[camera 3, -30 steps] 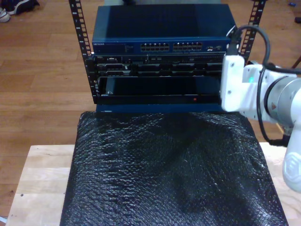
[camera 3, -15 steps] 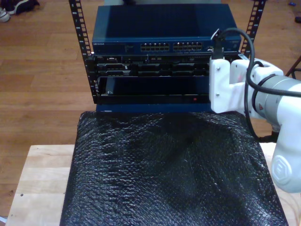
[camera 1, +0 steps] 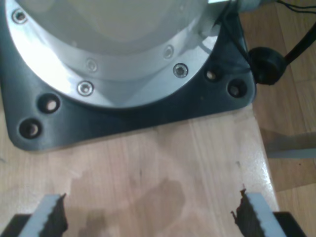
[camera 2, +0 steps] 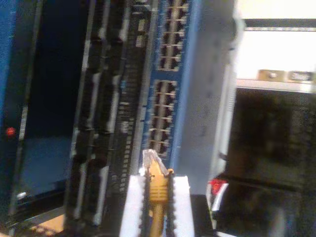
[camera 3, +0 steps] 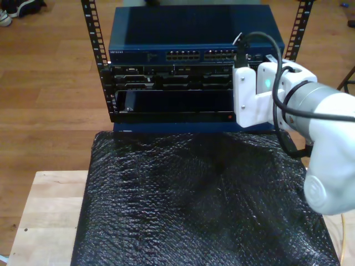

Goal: Grab the cable and plug it in

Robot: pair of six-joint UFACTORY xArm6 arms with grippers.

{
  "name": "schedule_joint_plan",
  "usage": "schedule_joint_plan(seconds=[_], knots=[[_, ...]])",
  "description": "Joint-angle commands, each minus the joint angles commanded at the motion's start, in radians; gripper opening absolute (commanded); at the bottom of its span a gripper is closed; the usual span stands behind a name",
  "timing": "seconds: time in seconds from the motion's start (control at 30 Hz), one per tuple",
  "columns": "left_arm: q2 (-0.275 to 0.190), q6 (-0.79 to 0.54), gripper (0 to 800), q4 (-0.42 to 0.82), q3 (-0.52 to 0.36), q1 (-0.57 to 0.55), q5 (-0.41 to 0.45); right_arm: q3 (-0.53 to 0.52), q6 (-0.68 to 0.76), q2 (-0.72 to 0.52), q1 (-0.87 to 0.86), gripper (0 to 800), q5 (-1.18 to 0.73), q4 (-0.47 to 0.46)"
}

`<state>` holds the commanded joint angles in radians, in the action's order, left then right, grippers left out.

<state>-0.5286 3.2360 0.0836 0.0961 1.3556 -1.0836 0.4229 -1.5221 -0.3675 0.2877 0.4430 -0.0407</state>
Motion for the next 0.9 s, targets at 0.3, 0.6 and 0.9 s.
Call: schedule_joint_plan(seconds=[0.3, 0.6, 0.9], knots=[[0.0, 0.0, 800, 0.0, 0.0, 0.0, 0.002, -0.069, 0.034, 0.084, -0.002, 0, 0.284, 0.011], [0.0, 0.0, 800, 0.0, 0.0, 0.0, 0.0, -0.038, 0.038, 0.114, 0.002, 0, 0.318, 0.057], [0.0, 0.0, 800, 0.0, 0.0, 0.0, 0.002, -0.017, 0.034, 0.242, 0.003, 0, 0.542, 0.055]])
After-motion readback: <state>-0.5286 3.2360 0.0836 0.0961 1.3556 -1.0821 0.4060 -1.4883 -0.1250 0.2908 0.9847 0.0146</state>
